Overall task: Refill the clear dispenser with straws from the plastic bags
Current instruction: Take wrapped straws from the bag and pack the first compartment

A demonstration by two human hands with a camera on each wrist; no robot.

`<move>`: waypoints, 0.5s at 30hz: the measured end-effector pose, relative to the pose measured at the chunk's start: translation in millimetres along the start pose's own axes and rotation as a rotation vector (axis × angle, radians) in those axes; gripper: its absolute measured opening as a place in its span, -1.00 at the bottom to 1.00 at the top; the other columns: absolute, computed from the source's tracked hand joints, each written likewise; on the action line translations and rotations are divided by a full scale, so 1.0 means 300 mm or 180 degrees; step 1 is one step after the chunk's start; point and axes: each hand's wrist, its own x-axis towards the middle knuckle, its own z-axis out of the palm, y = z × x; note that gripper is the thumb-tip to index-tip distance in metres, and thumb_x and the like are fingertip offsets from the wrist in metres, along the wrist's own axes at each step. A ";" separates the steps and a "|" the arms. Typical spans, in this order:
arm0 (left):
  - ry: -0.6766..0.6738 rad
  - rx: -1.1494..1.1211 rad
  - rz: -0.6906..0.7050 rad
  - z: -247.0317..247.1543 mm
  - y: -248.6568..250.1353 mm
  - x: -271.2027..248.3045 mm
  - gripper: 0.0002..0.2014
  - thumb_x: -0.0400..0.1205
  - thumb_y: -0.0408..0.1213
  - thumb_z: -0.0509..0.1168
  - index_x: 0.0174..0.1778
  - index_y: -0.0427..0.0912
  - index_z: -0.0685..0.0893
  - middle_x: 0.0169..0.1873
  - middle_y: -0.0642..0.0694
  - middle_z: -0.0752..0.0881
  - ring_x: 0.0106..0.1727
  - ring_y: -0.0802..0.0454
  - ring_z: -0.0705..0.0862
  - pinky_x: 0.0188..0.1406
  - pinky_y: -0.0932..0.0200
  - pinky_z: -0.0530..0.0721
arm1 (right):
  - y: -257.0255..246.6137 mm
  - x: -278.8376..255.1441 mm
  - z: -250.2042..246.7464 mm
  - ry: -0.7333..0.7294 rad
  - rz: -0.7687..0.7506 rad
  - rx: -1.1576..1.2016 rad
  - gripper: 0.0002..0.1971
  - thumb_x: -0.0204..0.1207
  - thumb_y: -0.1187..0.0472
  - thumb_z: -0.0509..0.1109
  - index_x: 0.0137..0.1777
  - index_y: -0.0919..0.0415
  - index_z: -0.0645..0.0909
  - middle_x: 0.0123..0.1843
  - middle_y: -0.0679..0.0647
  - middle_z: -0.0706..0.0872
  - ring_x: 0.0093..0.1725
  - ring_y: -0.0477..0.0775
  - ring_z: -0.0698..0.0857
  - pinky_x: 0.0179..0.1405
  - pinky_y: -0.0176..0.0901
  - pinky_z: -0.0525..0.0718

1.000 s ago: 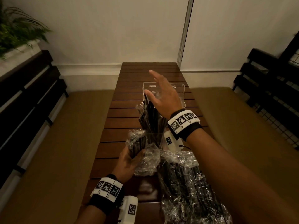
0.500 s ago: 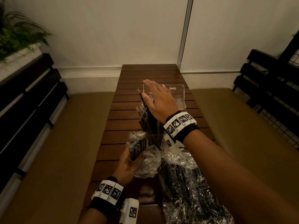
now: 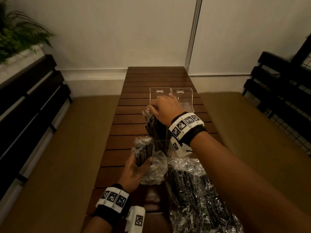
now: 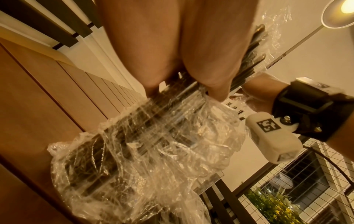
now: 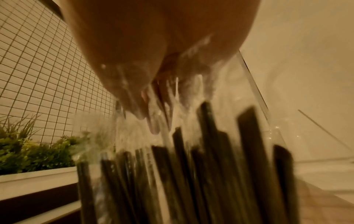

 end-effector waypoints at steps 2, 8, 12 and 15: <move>-0.0011 0.0013 0.0037 0.004 0.002 0.004 -0.71 0.65 -0.45 0.33 0.28 -0.14 0.63 0.09 -0.01 0.81 0.14 0.20 0.77 0.01 0.33 0.71 | 0.008 -0.039 0.010 -0.0263 0.0038 -0.0106 -0.65 0.74 -0.07 0.08 -0.19 -0.05 0.60 0.17 0.01 0.73 0.33 0.04 0.62 0.64 0.24 0.15; -0.0029 0.0102 0.0060 -0.001 0.000 0.011 -0.75 0.65 -0.40 0.35 0.22 -0.08 0.65 0.02 0.02 0.83 0.10 0.09 0.79 -0.06 0.31 0.73 | -0.006 -0.184 -0.009 0.1150 -0.0080 0.0748 -0.62 0.72 -0.06 0.07 0.21 0.06 0.68 0.29 -0.02 0.73 0.46 -0.03 0.51 0.53 -0.15 0.22; -0.0083 0.0047 0.0044 -0.010 -0.015 0.018 -0.68 0.65 -0.23 0.39 0.33 -0.10 0.61 0.16 -0.10 0.78 0.21 -0.11 0.75 0.09 0.02 0.79 | -0.093 -0.355 0.048 0.1395 -0.0060 0.1571 -0.61 0.63 -0.09 0.15 0.13 0.16 0.68 0.02 -0.05 0.67 -0.06 -0.22 0.57 -0.01 -0.56 0.38; -0.0295 -0.0084 0.0097 -0.013 -0.005 0.007 -0.54 0.59 0.00 0.41 0.36 -0.12 0.60 0.22 -0.23 0.73 0.26 -0.25 0.71 0.25 -0.38 0.66 | -0.137 -0.435 0.127 0.0515 0.0169 0.1912 -0.42 0.50 -0.34 0.25 0.37 0.02 0.53 0.17 -0.22 0.54 -0.10 -0.43 0.53 -0.09 -0.58 0.47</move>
